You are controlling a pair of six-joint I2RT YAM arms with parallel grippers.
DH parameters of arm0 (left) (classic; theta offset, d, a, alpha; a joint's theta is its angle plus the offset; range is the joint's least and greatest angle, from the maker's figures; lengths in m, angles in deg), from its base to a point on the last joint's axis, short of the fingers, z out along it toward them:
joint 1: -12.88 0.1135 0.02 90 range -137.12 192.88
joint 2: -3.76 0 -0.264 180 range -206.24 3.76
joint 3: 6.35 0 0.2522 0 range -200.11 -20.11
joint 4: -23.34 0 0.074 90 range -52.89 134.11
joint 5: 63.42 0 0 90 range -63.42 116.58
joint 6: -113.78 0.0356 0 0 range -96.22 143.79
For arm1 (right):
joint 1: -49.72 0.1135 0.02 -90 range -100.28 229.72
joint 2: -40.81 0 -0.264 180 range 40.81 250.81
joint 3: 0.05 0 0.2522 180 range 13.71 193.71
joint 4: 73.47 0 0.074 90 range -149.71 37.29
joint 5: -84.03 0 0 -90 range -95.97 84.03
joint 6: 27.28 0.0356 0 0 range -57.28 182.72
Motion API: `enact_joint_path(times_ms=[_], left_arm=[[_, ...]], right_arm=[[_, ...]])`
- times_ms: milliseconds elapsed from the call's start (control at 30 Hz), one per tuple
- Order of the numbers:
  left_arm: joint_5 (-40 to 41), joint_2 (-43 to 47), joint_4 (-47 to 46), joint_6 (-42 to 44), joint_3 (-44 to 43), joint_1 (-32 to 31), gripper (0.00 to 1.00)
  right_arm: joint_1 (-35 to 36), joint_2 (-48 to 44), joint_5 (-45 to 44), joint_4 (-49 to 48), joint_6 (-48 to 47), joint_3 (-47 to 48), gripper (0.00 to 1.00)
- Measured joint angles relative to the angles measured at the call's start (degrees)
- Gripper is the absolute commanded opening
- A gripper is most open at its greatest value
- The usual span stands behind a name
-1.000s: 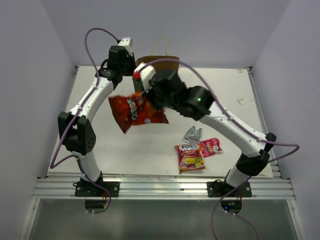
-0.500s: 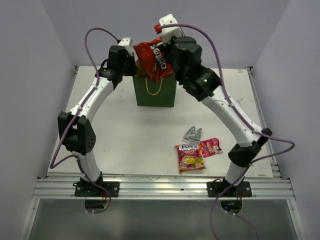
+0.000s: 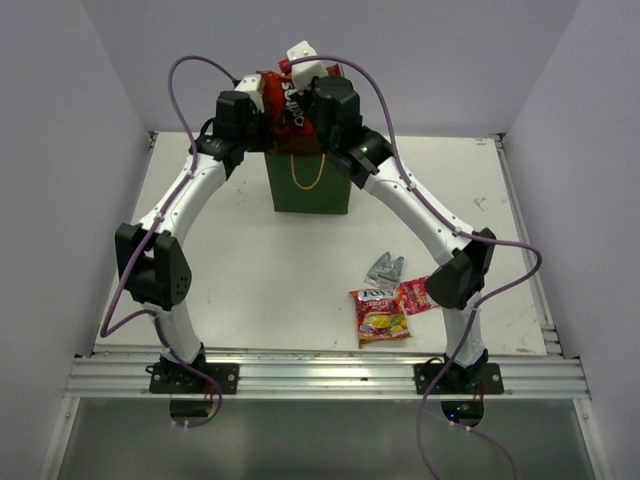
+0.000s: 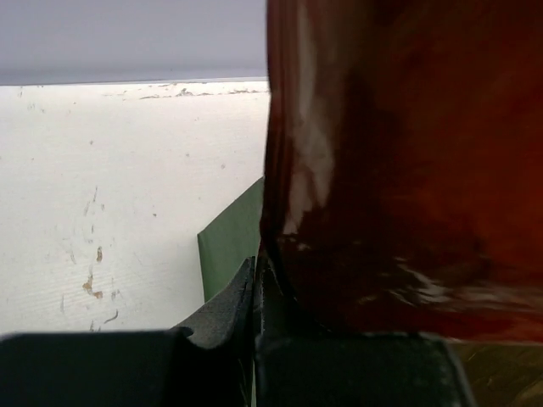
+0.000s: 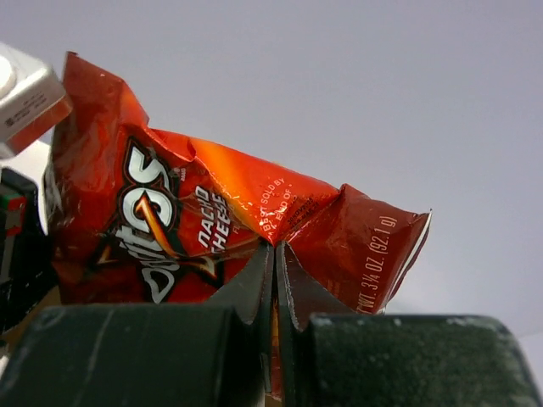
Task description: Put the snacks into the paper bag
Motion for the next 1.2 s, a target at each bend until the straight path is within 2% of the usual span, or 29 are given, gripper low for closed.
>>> enact_joint_path(times_ms=[200,467,700,900,933,967,1067,1100,1133,1167,1200], left_arm=[[-0.09,0.0,0.02,-0.02,0.0,0.0,0.0],[-0.11,0.0,0.13,-0.02,0.0,0.09,0.0],[-0.35,0.0,0.15,-0.02,0.0,0.28,0.0],[-0.59,0.0,0.57,-0.04,0.0,0.37,0.0],[-0.63,0.0,0.63,-0.02,0.0,0.37,0.0],[-0.68,0.0,0.59,-0.04,0.0,0.37,0.0],[-0.68,0.0,0.55,-0.04,0.0,0.39,0.0],[-0.68,0.0,0.5,-0.02,0.0,0.44,0.0],[-0.68,0.0,0.42,-0.04,0.0,0.44,0.0],[-0.7,0.0,0.37,-0.04,0.0,0.46,0.0],[-0.7,0.0,0.31,-0.04,0.0,0.48,0.0]], right_arm=[[-0.02,-1.33,3.02,-1.31,2.29,-7.28,0.0],[-0.28,-0.9,6.69,-2.45,5.27,-10.51,0.0],[-0.35,2.01,11.74,-3.48,9.07,-13.25,0.0],[-0.24,4.11,13.22,-3.15,10.82,-19.47,0.0],[-0.09,4.11,13.27,-3.17,10.91,-20.11,0.04],[0.07,4.09,13.16,-3.15,10.91,-20.33,0.12],[0.37,3.98,11.98,-2.71,10.78,-20.17,0.48],[0.31,3.96,11.13,-1.88,10.27,-19.65,0.64],[0.15,3.85,10.49,-1.22,10.12,-19.17,0.7],[0.07,3.52,9.62,-0.22,9.46,-18.47,0.83],[0.04,3.08,8.74,1.07,8.96,-17.42,0.9]])
